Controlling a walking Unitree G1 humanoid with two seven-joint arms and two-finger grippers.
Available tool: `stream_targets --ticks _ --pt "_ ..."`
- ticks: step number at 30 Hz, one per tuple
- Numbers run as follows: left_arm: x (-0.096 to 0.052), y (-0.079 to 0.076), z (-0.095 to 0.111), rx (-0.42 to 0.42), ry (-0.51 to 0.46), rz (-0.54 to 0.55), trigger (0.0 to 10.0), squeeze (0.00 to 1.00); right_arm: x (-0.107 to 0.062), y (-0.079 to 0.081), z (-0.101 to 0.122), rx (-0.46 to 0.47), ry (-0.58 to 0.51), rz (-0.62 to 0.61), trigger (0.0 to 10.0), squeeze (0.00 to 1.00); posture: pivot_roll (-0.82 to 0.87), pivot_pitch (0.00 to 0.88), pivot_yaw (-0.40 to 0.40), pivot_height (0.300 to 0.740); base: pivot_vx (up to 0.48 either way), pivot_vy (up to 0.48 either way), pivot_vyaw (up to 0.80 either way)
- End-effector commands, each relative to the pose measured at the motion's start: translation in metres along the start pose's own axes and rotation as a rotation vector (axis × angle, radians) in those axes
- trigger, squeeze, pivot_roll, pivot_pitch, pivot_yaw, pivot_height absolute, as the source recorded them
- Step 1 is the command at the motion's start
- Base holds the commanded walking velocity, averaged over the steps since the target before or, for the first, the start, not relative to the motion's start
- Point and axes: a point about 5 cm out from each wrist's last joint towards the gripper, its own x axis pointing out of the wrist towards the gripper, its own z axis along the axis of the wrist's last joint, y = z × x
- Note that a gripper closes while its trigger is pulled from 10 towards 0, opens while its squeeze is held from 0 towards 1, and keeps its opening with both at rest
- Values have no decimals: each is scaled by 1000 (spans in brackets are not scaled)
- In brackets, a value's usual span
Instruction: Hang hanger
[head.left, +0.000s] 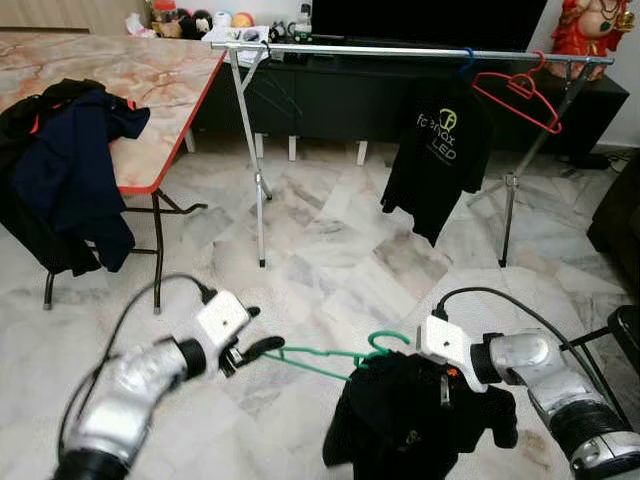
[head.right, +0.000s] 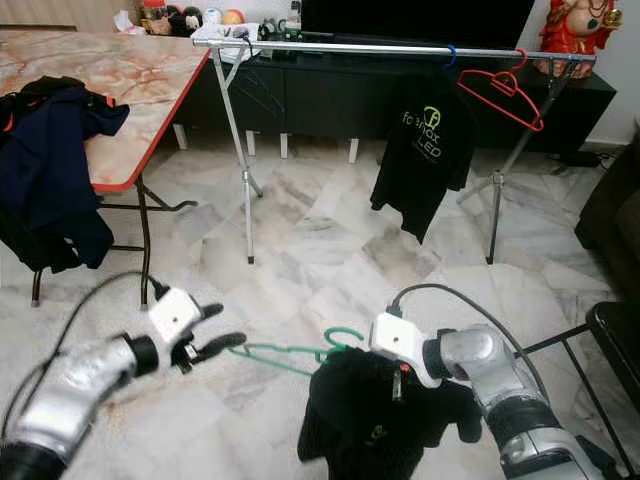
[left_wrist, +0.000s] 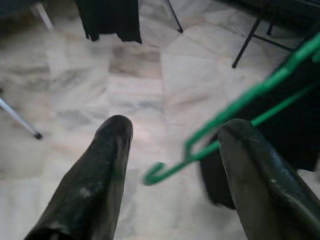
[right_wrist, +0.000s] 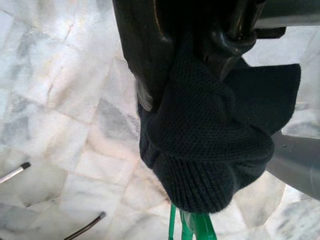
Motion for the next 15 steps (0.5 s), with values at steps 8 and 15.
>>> stream_targets --ticks 8,15 --pt "14 -30 -24 -80 34 -19 10000 0 1 -19 46 -110 -106 -76 0 0 17 141 -54 740 0 0 0" --pt "24 -40 -30 -110 34 8 10000 0 12 -21 72 -159 -152 -103 0 0 17 132 -52 740 0 0 0"
